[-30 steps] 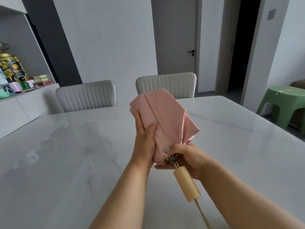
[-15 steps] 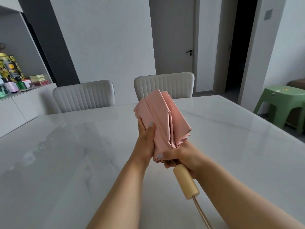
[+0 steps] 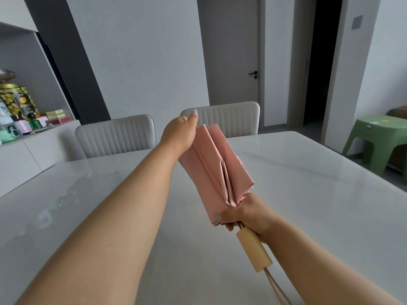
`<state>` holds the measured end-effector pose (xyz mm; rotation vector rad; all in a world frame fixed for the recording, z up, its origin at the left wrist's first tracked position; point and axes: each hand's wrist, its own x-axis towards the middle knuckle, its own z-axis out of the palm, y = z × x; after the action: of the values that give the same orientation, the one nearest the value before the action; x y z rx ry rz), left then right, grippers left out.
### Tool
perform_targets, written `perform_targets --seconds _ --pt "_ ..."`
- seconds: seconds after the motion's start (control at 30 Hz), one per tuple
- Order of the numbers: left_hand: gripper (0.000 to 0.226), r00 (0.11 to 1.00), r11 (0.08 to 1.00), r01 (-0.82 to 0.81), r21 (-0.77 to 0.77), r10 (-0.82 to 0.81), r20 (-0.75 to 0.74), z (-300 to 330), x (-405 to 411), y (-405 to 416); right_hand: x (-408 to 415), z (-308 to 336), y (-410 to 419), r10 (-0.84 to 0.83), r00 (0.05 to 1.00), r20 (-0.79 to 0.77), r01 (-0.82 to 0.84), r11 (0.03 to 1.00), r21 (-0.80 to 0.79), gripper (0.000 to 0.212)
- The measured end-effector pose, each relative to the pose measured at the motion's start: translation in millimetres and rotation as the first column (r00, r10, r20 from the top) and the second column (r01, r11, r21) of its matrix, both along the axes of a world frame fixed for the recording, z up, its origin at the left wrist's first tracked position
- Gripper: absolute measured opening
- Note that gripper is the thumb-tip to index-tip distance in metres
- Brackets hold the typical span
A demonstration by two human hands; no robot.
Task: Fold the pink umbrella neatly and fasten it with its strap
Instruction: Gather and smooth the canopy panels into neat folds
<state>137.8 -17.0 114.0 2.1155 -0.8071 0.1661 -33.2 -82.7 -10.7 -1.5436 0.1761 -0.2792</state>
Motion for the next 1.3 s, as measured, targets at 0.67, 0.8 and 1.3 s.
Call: perform_targets --seconds 0.67,0.8,1.3 --pt "0.037 0.749 0.881 0.273 -0.386 -0.446 -0.490 18.5 15.0 6.0 -0.4 0.0 -2.9 -0.038 0.999 0.006 0.038 0.999 0.038 0.035" --pt "0.046 0.764 0.891 0.224 -0.395 -0.412 -0.497 27.1 16.4 6.3 1.7 -1.5 -3.9 -0.045 0.999 0.001 0.045 0.998 0.044 0.042" --pt "0.026 0.844 0.940 0.162 -0.299 -0.289 -0.453 37.7 13.1 6.3 -1.7 1.0 -2.7 -0.006 1.000 0.014 0.006 0.999 0.033 0.034"
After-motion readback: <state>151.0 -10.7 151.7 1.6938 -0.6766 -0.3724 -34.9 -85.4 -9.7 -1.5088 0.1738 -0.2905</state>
